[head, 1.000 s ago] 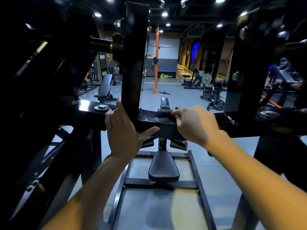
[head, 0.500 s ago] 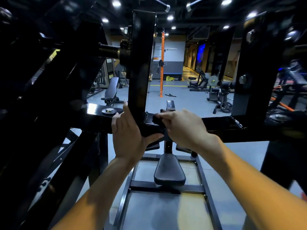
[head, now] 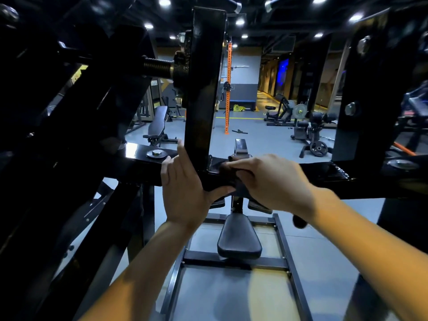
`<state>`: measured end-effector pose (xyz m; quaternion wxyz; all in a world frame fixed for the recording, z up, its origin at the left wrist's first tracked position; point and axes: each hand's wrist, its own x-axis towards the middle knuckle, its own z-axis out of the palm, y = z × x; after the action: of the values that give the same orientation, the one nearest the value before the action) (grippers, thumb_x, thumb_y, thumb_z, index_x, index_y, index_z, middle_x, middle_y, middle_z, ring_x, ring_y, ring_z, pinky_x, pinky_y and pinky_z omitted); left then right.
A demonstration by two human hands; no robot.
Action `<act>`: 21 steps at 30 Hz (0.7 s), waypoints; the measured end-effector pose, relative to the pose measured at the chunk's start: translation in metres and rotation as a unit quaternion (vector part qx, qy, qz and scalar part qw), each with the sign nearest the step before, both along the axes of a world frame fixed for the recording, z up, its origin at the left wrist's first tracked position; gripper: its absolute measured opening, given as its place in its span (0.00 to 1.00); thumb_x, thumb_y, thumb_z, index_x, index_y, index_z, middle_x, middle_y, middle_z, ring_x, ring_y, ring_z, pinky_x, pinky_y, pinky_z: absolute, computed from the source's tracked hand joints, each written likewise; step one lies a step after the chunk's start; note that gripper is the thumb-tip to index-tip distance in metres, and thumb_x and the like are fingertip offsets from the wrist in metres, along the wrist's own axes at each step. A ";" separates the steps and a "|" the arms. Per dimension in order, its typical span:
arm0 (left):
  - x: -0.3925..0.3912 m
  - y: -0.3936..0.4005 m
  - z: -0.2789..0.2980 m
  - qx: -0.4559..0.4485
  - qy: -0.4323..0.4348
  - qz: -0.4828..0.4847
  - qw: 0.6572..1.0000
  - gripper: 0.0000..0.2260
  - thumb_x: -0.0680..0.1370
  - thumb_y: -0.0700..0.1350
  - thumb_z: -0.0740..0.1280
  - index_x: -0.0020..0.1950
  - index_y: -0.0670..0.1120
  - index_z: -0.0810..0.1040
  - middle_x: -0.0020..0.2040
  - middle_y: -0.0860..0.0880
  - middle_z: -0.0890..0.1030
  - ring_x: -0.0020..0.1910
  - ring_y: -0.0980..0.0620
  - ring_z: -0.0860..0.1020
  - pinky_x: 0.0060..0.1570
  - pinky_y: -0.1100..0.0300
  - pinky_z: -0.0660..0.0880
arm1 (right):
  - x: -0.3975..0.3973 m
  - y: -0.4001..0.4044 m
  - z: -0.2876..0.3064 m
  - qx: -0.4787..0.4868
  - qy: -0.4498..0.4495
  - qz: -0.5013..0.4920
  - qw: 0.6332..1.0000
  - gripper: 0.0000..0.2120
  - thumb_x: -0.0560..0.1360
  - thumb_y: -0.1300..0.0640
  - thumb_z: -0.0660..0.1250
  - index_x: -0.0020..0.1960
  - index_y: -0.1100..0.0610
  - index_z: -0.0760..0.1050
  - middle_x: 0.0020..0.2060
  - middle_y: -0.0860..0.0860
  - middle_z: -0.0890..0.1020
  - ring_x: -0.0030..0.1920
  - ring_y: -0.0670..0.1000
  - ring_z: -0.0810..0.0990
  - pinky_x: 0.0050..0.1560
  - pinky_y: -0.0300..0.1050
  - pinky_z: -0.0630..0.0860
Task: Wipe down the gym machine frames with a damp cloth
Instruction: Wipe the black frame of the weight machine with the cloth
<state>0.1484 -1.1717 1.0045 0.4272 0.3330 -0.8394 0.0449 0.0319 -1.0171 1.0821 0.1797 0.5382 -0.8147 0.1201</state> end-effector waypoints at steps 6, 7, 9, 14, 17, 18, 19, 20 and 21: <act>0.000 0.000 0.000 -0.004 0.004 -0.004 1.000 0.65 0.65 0.85 0.51 0.80 0.31 0.54 0.70 0.37 0.73 0.69 0.38 0.72 0.75 0.44 0.59 | 0.005 -0.048 0.003 -0.002 -0.035 -0.064 0.997 0.18 0.83 0.52 0.60 0.70 0.38 0.75 0.54 0.50 0.84 0.53 0.57 0.80 0.42 0.47 0.77; 0.000 0.000 0.000 -0.006 0.010 -0.004 1.000 0.65 0.65 0.84 0.52 0.80 0.31 0.55 0.69 0.37 0.74 0.68 0.38 0.72 0.75 0.44 0.60 | 0.013 -0.044 0.000 -0.003 -0.015 -0.033 0.999 0.18 0.83 0.52 0.60 0.70 0.37 0.74 0.53 0.48 0.84 0.52 0.57 0.80 0.42 0.48 0.79; -0.001 -0.001 0.000 -0.003 0.018 -0.012 1.000 0.65 0.64 0.84 0.57 0.80 0.32 0.55 0.70 0.37 0.73 0.69 0.38 0.71 0.75 0.44 0.60 | 0.016 -0.017 -0.002 -0.008 0.002 0.018 1.000 0.18 0.85 0.49 0.57 0.71 0.32 0.72 0.55 0.42 0.84 0.52 0.54 0.81 0.38 0.46 0.77; -0.001 -0.002 -0.001 0.009 0.001 -0.011 1.000 0.65 0.64 0.84 0.55 0.81 0.33 0.49 0.72 0.38 0.70 0.72 0.38 0.68 0.77 0.46 0.55 | -0.013 -0.026 0.003 -0.002 -0.038 -0.096 0.995 0.16 0.84 0.49 0.58 0.68 0.39 0.78 0.52 0.48 0.85 0.46 0.54 0.79 0.36 0.45 0.71; 0.000 0.000 0.001 0.013 0.010 -0.017 1.000 0.66 0.64 0.85 0.54 0.81 0.33 0.49 0.73 0.38 0.70 0.72 0.40 0.67 0.77 0.45 0.56 | -0.002 -0.051 -0.001 -0.021 -0.075 -0.130 0.988 0.16 0.83 0.51 0.59 0.68 0.42 0.77 0.53 0.54 0.80 0.53 0.58 0.79 0.46 0.49 0.77; -0.001 -0.001 0.002 0.011 0.011 -0.018 1.000 0.66 0.64 0.85 0.54 0.81 0.33 0.49 0.73 0.37 0.70 0.72 0.39 0.67 0.77 0.45 0.56 | 0.003 -0.049 -0.003 -0.030 -0.090 -0.124 0.988 0.16 0.83 0.50 0.59 0.68 0.40 0.76 0.52 0.54 0.79 0.50 0.58 0.77 0.46 0.51 0.79; 0.000 -0.001 0.002 0.014 0.011 -0.022 1.000 0.66 0.64 0.85 0.56 0.82 0.33 0.48 0.72 0.37 0.70 0.72 0.39 0.68 0.77 0.44 0.56 | 0.007 -0.041 -0.006 -0.040 -0.091 -0.103 0.990 0.17 0.83 0.49 0.59 0.69 0.38 0.75 0.51 0.54 0.79 0.48 0.56 0.76 0.45 0.50 0.78; 0.000 -0.001 0.002 0.017 0.011 -0.026 0.999 0.67 0.64 0.84 0.57 0.82 0.34 0.47 0.71 0.37 0.71 0.71 0.38 0.68 0.77 0.44 0.56 | 0.012 -0.027 -0.008 -0.053 -0.078 -0.071 0.993 0.17 0.84 0.50 0.60 0.70 0.36 0.75 0.51 0.53 0.81 0.46 0.55 0.73 0.42 0.48 0.76; 0.000 -0.001 0.002 0.016 0.011 -0.026 0.999 0.66 0.64 0.84 0.59 0.82 0.34 0.47 0.70 0.37 0.72 0.71 0.38 0.69 0.77 0.43 0.57 | 0.016 -0.012 -0.010 -0.066 -0.050 -0.040 0.996 0.18 0.84 0.50 0.60 0.71 0.36 0.74 0.50 0.51 0.83 0.46 0.54 0.73 0.40 0.47 0.73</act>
<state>0.1482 -1.1727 1.0061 0.4317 0.3187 -0.8437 0.0164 0.0483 -1.0290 1.0718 0.1783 0.4858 -0.8336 0.1932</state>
